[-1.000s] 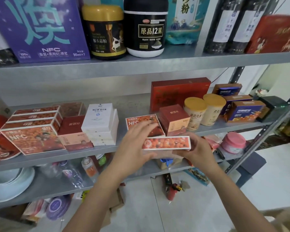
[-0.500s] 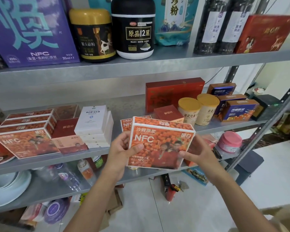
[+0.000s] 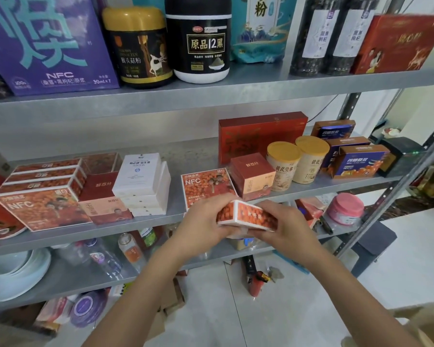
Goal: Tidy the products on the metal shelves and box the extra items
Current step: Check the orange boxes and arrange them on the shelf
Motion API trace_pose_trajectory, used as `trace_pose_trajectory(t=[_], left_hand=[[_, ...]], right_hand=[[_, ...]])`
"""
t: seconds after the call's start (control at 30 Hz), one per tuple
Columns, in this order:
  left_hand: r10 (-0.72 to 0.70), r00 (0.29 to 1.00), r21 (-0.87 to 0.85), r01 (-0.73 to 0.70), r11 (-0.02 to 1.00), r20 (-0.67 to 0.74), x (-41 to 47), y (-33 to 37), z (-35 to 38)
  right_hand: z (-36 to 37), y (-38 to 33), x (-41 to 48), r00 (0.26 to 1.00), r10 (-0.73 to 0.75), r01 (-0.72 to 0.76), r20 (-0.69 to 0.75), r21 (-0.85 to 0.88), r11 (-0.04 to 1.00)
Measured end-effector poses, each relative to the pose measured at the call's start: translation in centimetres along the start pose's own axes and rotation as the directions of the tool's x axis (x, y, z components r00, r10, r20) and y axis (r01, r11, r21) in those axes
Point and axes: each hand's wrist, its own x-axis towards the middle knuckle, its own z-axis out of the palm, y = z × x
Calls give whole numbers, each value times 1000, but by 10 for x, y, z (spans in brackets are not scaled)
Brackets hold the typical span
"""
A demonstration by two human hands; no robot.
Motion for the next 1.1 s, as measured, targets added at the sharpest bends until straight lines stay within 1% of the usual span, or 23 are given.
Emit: trace_pose_trajectory(t=[0.1, 0.2, 0.23, 0.27, 0.3, 0.33, 0.37, 0.4, 0.5, 0.53, 0.6, 0.63, 0.67, 0.7, 0.73, 0.77, 0.8, 0.87, 0.93, 1.0, 1.03, 1.07, 1.1], left_hand=[[-97, 995, -212, 91, 973, -20, 1, -3, -7], [-198, 979, -497, 150, 854, -44, -2, -15, -16], [-225, 973, -572, 155, 806, -53, -3, -18, -19], [-239, 969, -630, 147, 762, -62, -3, -21, -20], [-253, 965, -675, 141, 724, -70, -2, -22, -21], [-267, 961, -707, 141, 693, -70, -1, -23, -21], [-282, 958, -728, 150, 669, -62, 1, -24, -21], [-288, 956, -741, 155, 653, -53, 3, -25, -20], [-323, 943, -751, 153, 642, -84, 5, -22, -17], [-347, 929, -735, 144, 663, -131, 6, -19, -16], [-439, 869, -685, 179, 707, -226, 6, -12, -13], [-505, 835, -716, 216, 664, -217, 4, -9, -10], [-556, 819, -797, 237, 556, -145, 0, -6, -8], [-576, 817, -879, 263, 398, -16, -3, -2, -5], [-574, 812, -923, 294, 247, 105, -6, 3, -4], [-556, 808, -935, 326, 142, 197, -7, 8, -4], [-536, 804, -928, 359, 94, 257, -6, 11, -3], [-568, 774, -905, 411, 113, 280, -2, 13, -2], [-638, 729, -875, 452, 175, 249, 0, 9, -5], [-663, 725, -863, 443, 243, 186, -1, 0, -10], [-666, 733, -856, 427, 292, 138, -2, -4, -14], [-665, 741, -839, 419, 347, 95, -3, -9, -18], [-649, 757, -816, 419, 399, 71, -3, -12, -23]], right_hand=[[-4, -3, -1, 1000, 6, -4, -7, 221, 975], [-15, 2, -5, 984, 55, 8, -166, 355, 935], [-17, 5, -8, 980, 104, -21, -169, 431, 902], [-18, 6, -10, 982, 158, -78, -104, 539, 839], [-17, 7, -13, 983, 185, -146, 4, 626, 766], [-13, 7, -15, 978, 182, -203, 102, 655, 727], [-8, 6, -16, 974, 174, -228, 148, 634, 739], [-4, 6, -17, 973, 180, -230, 143, 609, 759], [1, 5, -14, 972, 235, -186, 0, 611, 770], [3, 6, -14, 967, 244, -160, -69, 579, 799], [5, 7, -13, 942, 230, -120, -244, 395, 911], [4, 6, -13, 925, 190, -105, -328, 260, 960], [4, 6, -13, 910, 120, -79, -397, 120, 990], [4, 6, -13, 899, 15, -29, -439, -23, 999], [5, 8, -13, 885, -116, 38, -451, -179, 983], [7, 10, -13, 861, -242, 97, -447, -322, 942], [10, 11, -14, 837, -339, 139, -429, -432, 891], [18, 13, -16, 830, -421, 186, -367, -530, 827], [20, 19, -17, 845, -447, 247, -294, -526, 814], [17, 24, -20, 884, -437, 316, -168, -473, 822], [14, 26, -21, 910, -406, 337, -91, -410, 848], [11, 28, -21, 939, -340, 314, -41, -294, 903], [8, 28, -20, 975, -222, 219, -17, -107, 970]])
